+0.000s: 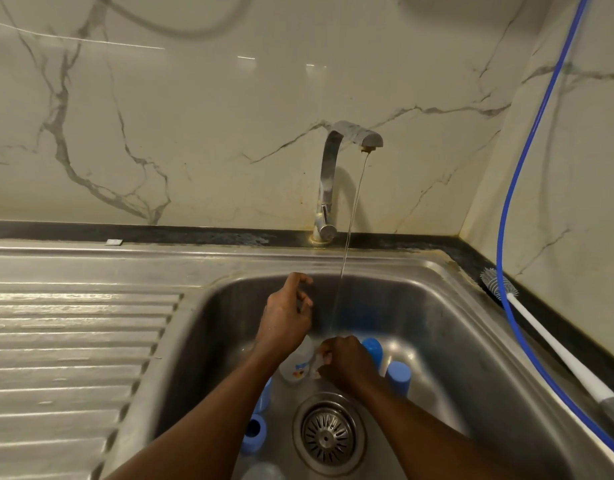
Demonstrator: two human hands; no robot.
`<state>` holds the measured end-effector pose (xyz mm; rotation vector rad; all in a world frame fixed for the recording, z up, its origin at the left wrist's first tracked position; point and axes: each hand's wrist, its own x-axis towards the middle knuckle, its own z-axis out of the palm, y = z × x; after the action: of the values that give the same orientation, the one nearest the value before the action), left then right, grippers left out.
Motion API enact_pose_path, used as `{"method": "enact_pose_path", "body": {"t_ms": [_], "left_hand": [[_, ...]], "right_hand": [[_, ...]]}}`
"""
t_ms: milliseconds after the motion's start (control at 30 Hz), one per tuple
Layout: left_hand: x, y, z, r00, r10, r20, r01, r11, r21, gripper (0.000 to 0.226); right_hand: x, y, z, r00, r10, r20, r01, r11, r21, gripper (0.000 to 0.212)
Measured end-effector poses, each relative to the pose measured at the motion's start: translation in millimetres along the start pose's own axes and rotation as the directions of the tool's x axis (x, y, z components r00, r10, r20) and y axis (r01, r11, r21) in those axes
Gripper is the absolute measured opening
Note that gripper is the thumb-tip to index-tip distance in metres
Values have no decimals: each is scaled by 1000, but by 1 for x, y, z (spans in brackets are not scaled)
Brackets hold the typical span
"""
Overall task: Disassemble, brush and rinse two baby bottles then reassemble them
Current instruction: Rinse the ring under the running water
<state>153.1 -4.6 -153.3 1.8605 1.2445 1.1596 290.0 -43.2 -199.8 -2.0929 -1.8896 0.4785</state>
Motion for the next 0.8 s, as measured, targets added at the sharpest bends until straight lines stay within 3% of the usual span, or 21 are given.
{"method": "enact_pose_path", "body": {"t_ms": [233, 400, 533, 700, 800], "left_hand": [[-1, 1, 1, 999, 20, 26, -20, 1000, 5, 39], [-2, 1, 2, 999, 20, 27, -21, 1000, 10, 40], [0, 0, 0, 999, 24, 39, -24, 1000, 0, 42], [0, 0, 2, 998, 8, 55, -6, 1000, -26, 39], [-1, 7, 6, 997, 28, 70, -22, 996, -89, 33]], "right_hand": [[7, 8, -2, 999, -32, -3, 32, 998, -54, 34], [4, 15, -5, 997, -78, 21, 81, 972, -222, 44], [-2, 13, -6, 997, -73, 28, 78, 953, -293, 30], [1, 6, -28, 992, -11, -129, 4, 998, -56, 25], [4, -5, -50, 998, 20, -66, -5, 976, 218, 34]]}}
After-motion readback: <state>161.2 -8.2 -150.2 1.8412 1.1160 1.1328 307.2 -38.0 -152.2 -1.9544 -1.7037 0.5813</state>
